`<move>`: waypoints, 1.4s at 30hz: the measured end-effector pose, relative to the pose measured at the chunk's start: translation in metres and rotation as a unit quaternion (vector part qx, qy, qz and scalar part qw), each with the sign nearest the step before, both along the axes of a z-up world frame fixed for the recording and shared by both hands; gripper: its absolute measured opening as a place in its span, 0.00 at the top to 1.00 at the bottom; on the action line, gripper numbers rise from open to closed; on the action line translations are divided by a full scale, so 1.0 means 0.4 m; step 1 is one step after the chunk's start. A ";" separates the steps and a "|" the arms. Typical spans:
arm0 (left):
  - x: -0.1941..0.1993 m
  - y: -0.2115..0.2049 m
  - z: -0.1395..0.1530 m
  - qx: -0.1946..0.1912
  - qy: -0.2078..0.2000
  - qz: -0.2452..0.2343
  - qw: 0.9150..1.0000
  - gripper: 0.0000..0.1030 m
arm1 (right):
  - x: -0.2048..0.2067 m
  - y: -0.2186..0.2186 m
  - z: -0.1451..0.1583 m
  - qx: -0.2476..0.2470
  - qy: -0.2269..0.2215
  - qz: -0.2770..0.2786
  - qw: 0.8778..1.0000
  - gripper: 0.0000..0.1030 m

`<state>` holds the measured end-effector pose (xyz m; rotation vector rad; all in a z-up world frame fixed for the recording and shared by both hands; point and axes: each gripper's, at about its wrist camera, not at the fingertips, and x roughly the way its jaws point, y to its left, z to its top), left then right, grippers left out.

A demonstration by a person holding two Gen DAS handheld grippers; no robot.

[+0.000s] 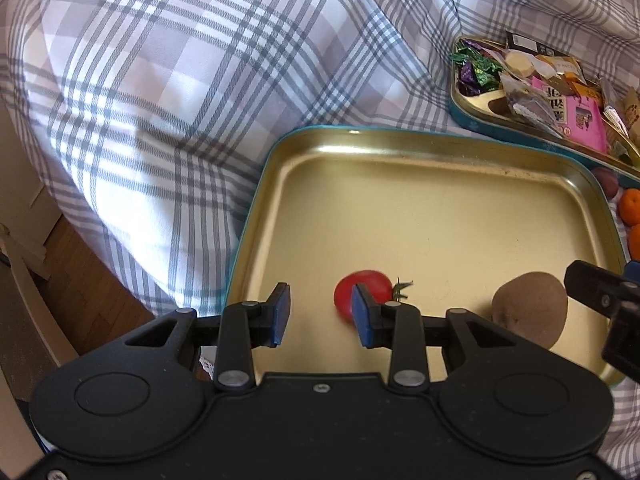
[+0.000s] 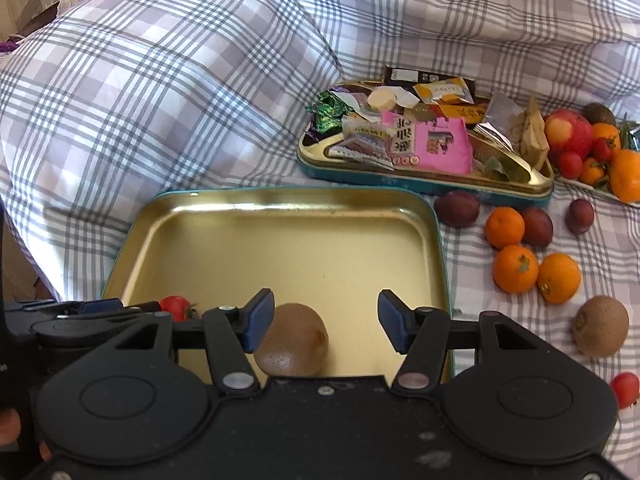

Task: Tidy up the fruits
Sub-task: 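Place the tomato in the gold tray with the left tool while the right tool places the kiwi, then move both open tools back toward the loose fruit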

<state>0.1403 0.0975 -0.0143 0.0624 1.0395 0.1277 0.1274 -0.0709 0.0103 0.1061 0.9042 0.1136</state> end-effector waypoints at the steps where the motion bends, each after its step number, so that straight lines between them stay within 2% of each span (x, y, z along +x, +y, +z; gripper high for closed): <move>1: -0.004 -0.001 -0.001 0.001 0.001 0.000 1.000 0.58 | -0.005 -0.001 0.001 -0.001 0.001 -0.001 1.000 0.41; 16: -0.062 -0.024 0.023 0.001 -0.013 0.002 1.000 0.58 | -0.086 -0.022 0.040 -0.005 -0.020 0.002 1.000 0.41; 27: -0.108 -0.077 0.040 0.004 -0.018 -0.020 1.000 0.58 | -0.138 -0.049 0.042 -0.005 -0.024 -0.003 1.000 0.41; 42: -0.122 -0.123 0.031 0.009 -0.005 -0.019 1.000 0.58 | -0.142 -0.078 0.037 0.002 -0.020 -0.011 1.000 0.41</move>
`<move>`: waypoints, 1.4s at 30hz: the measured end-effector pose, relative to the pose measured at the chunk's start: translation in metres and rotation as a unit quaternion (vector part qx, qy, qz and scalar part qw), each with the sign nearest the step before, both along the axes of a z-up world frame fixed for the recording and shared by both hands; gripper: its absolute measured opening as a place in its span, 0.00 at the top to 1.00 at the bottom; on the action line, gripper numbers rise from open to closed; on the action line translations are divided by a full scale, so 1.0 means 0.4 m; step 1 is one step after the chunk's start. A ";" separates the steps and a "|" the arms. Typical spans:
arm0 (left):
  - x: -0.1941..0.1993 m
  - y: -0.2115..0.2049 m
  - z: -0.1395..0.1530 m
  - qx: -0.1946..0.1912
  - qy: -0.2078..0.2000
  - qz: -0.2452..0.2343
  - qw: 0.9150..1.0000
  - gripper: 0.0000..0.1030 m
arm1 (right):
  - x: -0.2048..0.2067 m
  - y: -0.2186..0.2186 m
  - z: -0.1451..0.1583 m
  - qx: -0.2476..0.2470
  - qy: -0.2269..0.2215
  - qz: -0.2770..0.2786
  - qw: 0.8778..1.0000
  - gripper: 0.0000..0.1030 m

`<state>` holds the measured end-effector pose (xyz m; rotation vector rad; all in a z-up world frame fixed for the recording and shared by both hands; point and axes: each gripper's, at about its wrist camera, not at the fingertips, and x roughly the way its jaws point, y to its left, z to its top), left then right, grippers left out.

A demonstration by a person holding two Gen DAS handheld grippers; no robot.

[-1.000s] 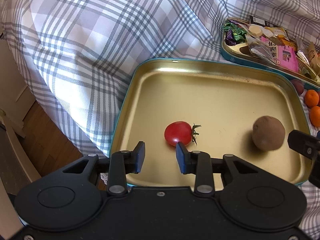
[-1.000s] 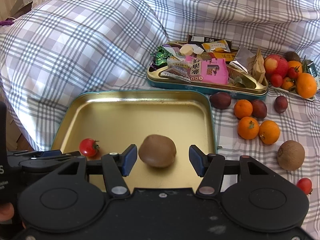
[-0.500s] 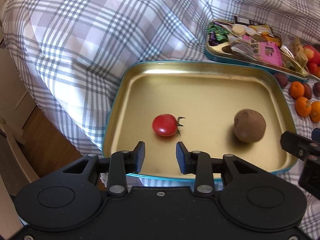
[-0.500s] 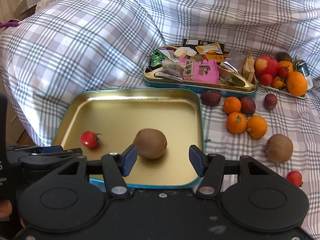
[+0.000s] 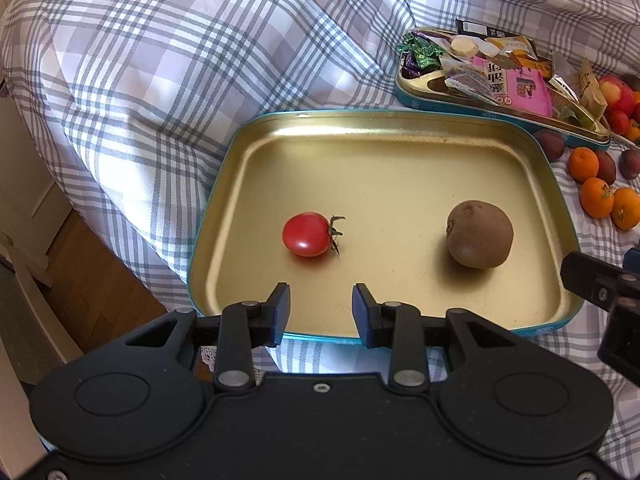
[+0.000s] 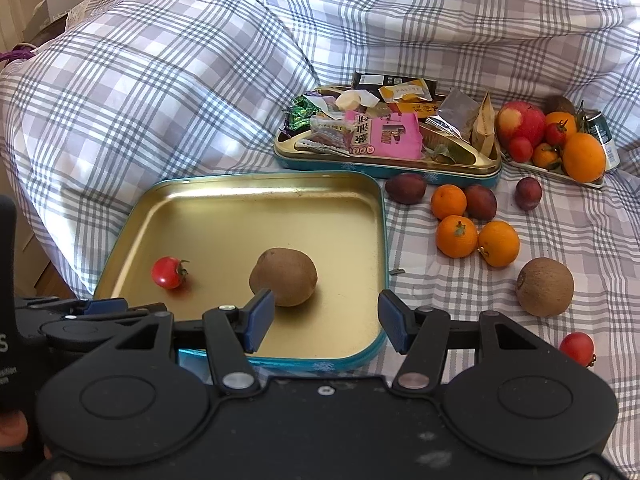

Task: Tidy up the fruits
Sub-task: 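Move both open tools back toward the loose fruit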

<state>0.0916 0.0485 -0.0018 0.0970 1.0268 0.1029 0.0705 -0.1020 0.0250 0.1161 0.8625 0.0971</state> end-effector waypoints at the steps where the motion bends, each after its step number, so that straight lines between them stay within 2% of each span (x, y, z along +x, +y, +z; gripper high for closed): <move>1: 0.000 -0.003 -0.001 0.000 0.001 0.000 1.000 0.58 | 0.000 -0.002 0.000 0.001 0.000 -0.001 1.000 0.41; 17: -0.006 -0.040 0.005 0.006 0.006 0.002 1.000 0.58 | -0.034 -0.066 -0.006 0.016 -0.011 -0.029 0.999 0.41; 22: -0.012 -0.067 0.001 0.008 0.006 0.009 1.000 0.58 | -0.044 -0.115 -0.007 0.023 -0.015 -0.035 0.999 0.41; 27: -0.023 -0.106 -0.012 0.011 0.013 0.005 1.000 0.58 | -0.040 -0.169 -0.025 0.024 0.000 -0.051 0.998 0.41; 39: -0.027 -0.147 -0.001 -0.016 0.006 0.020 1.000 0.58 | -0.044 -0.259 -0.019 -0.014 0.013 -0.047 0.999 0.41; 40: -0.028 -0.149 0.002 -0.016 0.004 0.020 1.000 0.58 | -0.048 -0.266 -0.019 -0.026 0.017 -0.071 0.997 0.41; 42: -0.027 -0.158 0.005 -0.016 0.000 0.015 1.000 0.58 | -0.055 -0.281 -0.021 -0.031 0.017 -0.079 0.996 0.41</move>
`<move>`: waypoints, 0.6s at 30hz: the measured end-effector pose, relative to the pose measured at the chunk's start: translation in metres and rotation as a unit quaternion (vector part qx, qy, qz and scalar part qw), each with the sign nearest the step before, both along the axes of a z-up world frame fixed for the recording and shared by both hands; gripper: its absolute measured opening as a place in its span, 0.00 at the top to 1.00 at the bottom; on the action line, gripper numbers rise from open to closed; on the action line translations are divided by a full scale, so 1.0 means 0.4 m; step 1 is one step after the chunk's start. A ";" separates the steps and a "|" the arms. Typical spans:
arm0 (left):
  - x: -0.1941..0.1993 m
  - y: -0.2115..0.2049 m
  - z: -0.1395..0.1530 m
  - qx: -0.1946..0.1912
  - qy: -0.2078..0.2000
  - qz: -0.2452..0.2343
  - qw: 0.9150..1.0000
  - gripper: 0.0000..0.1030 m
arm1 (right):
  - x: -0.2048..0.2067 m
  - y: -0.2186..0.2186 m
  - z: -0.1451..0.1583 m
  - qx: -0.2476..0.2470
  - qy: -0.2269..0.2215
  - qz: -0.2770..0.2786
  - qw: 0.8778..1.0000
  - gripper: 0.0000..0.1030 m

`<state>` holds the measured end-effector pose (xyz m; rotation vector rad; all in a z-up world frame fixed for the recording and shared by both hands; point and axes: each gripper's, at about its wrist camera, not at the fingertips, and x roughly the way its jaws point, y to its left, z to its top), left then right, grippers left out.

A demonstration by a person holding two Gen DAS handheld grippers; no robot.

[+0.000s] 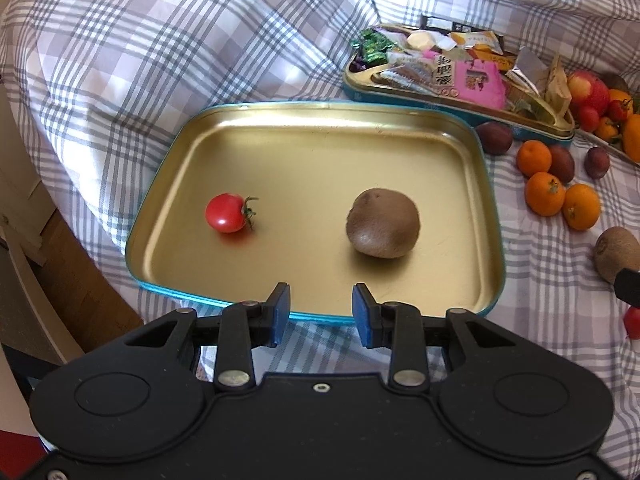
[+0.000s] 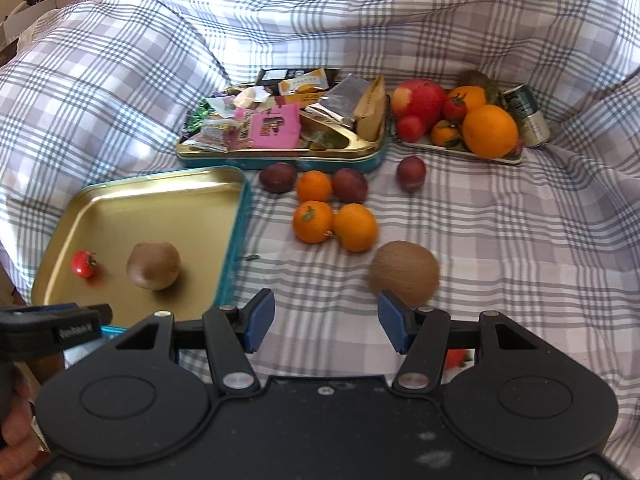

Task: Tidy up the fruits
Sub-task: 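Move both open tools back toward the loose fruit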

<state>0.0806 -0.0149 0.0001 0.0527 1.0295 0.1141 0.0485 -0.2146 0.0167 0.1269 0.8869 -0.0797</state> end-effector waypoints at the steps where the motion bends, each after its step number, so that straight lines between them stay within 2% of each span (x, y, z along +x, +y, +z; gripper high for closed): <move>1: 0.001 -0.006 0.000 0.001 0.000 -0.004 1.000 0.58 | -0.005 -0.009 -0.002 -0.003 -0.001 -0.006 1.000 0.41; 10: 0.014 -0.088 0.007 0.002 -0.012 -0.072 0.997 0.58 | -0.052 -0.097 -0.022 -0.014 0.003 -0.074 0.997 0.41; 18: 0.031 -0.160 0.007 -0.009 -0.020 -0.133 0.991 0.58 | -0.084 -0.147 -0.048 -0.020 0.005 -0.116 0.993 0.41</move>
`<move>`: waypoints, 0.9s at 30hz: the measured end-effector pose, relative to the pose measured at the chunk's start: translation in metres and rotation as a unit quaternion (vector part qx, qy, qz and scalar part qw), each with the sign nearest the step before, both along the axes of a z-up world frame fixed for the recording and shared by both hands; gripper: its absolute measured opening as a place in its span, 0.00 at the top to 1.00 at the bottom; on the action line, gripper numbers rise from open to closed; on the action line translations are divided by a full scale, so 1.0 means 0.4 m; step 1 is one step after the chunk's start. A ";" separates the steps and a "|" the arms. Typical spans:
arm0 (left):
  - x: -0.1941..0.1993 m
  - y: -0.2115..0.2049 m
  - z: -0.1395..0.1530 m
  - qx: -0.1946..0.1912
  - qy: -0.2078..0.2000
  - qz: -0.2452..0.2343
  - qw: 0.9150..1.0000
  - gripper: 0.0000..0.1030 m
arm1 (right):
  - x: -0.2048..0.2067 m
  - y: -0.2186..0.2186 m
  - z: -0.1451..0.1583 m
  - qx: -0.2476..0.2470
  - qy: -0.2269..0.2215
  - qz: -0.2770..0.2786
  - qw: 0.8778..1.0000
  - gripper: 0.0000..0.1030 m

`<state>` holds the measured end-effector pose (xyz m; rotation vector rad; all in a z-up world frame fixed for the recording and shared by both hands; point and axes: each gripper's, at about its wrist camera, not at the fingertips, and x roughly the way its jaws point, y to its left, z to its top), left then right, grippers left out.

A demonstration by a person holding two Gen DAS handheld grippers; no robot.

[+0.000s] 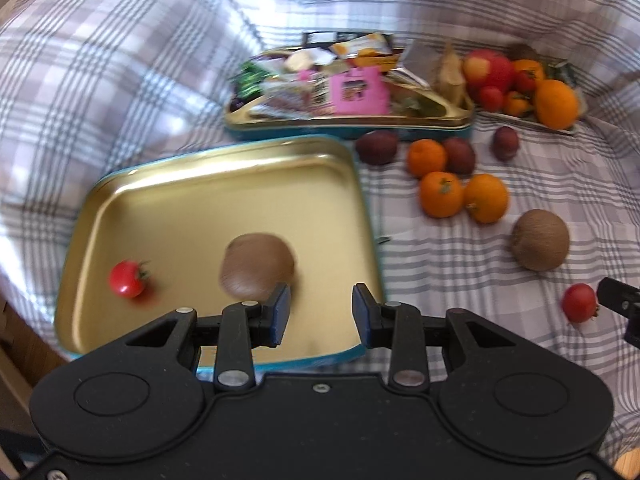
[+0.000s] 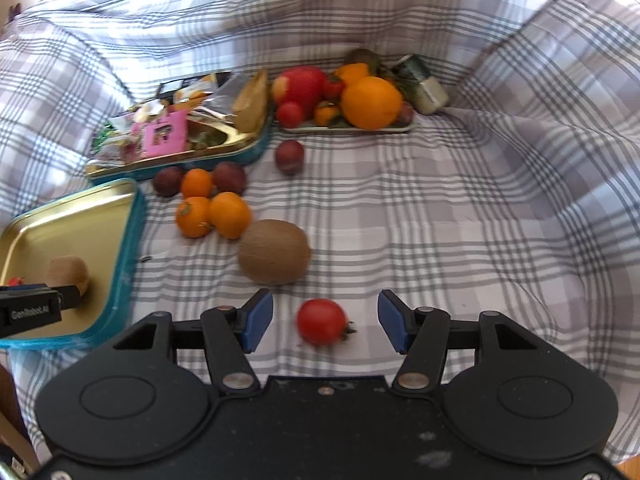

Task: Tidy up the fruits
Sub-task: 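Move both open tools back toward the loose fruit, then grasp a mandarin with the left tool while the right tool grasps the other cherry tomato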

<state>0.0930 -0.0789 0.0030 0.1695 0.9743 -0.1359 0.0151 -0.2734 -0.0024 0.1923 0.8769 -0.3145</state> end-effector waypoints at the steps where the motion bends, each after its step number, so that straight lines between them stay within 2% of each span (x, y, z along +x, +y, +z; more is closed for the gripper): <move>1: 0.003 -0.008 -0.002 0.001 0.001 -0.007 1.000 0.58 | 0.001 -0.002 -0.005 0.001 0.003 -0.001 1.000 0.41; 10: 0.031 -0.048 -0.013 -0.009 0.005 -0.053 0.999 0.58 | 0.020 -0.016 -0.063 0.039 0.024 -0.021 0.999 0.41; 22: 0.089 -0.093 -0.034 -0.019 0.004 -0.096 0.995 0.58 | 0.056 0.005 -0.120 0.009 0.043 -0.018 0.999 0.41; 27: 0.131 -0.117 -0.045 -0.032 0.011 -0.106 0.994 0.58 | 0.078 0.017 -0.137 -0.011 0.055 -0.001 0.998 0.50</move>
